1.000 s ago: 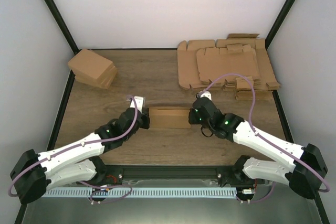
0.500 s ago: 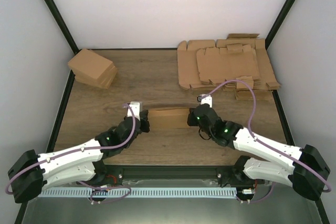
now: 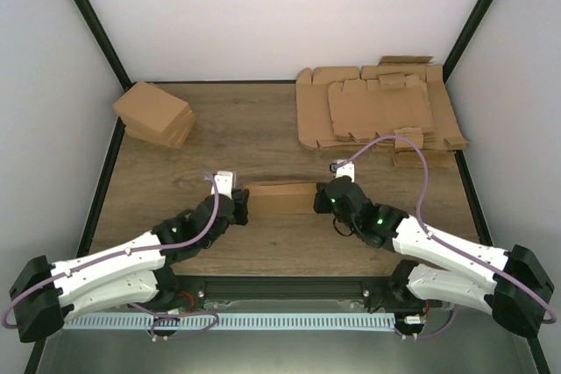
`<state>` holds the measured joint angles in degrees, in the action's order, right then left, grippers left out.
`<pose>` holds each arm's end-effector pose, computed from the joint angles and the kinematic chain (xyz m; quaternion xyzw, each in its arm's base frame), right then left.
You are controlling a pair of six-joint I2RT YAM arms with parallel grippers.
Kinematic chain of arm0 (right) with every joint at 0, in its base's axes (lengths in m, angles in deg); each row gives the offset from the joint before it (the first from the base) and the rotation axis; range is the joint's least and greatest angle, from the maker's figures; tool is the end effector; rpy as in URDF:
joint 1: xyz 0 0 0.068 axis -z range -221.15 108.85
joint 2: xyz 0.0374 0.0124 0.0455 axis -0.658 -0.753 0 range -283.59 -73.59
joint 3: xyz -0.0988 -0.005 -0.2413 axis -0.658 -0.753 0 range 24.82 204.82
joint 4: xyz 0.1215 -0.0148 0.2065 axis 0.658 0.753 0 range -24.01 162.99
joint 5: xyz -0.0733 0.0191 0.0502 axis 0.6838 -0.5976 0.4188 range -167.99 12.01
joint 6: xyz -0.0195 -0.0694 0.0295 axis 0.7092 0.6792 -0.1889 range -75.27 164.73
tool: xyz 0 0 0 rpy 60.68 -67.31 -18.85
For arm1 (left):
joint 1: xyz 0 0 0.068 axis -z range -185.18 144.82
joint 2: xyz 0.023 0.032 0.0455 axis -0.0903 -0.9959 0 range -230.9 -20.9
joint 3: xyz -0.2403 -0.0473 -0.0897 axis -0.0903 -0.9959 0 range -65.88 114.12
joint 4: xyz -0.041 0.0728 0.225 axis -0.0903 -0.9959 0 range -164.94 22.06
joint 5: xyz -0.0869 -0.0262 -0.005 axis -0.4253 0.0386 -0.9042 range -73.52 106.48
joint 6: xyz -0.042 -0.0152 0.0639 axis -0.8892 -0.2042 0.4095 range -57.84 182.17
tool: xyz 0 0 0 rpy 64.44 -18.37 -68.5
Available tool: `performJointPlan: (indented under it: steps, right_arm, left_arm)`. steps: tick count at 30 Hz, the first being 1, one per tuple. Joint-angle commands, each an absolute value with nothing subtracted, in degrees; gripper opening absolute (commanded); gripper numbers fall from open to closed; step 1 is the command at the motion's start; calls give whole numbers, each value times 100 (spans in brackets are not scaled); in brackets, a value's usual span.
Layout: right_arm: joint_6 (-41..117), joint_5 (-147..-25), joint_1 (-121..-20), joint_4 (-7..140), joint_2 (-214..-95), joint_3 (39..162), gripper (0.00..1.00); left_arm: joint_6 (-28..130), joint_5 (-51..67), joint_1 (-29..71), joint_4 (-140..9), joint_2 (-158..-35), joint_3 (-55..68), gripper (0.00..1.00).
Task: Fold the paper box
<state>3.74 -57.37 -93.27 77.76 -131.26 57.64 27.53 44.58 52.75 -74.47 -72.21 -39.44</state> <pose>0.1544 0.1605 0.2060 -0.0053 0.8827 0.2109 0.4200 0.1342 -0.1551 0.2018 0.0544 0.8525 -0.1968 0.4812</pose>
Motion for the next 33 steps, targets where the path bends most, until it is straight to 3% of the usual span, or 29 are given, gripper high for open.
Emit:
performJointPlan:
  steps: [1, 11, 17, 23, 33]
  right_arm:
    - [315, -6135, -9445, 9076, -13418, 5523, 1]
    - [236, -6059, -9449, 9181, -13614, 5649, 1]
    - [260, -6083, -9442, 9164, -13658, 5656, 1]
    - [276, -6099, -9439, 9150, -13696, 5679, 1]
    - [312, -6111, -9440, 9165, -13725, 5750, 1]
  left_arm:
    - [2504, 4336, 5300, -8278, -7010, -3462, 27]
    - [2247, 4242, 5300, -9847, -6898, -2114, 68]
    - [1094, 3820, 4787, -10513, -7254, -1496, 96]
    - [755, 947, 3233, -9918, -7672, -1702, 98]
    - [-1325, 28, 2632, -8434, -7147, -3074, 91]
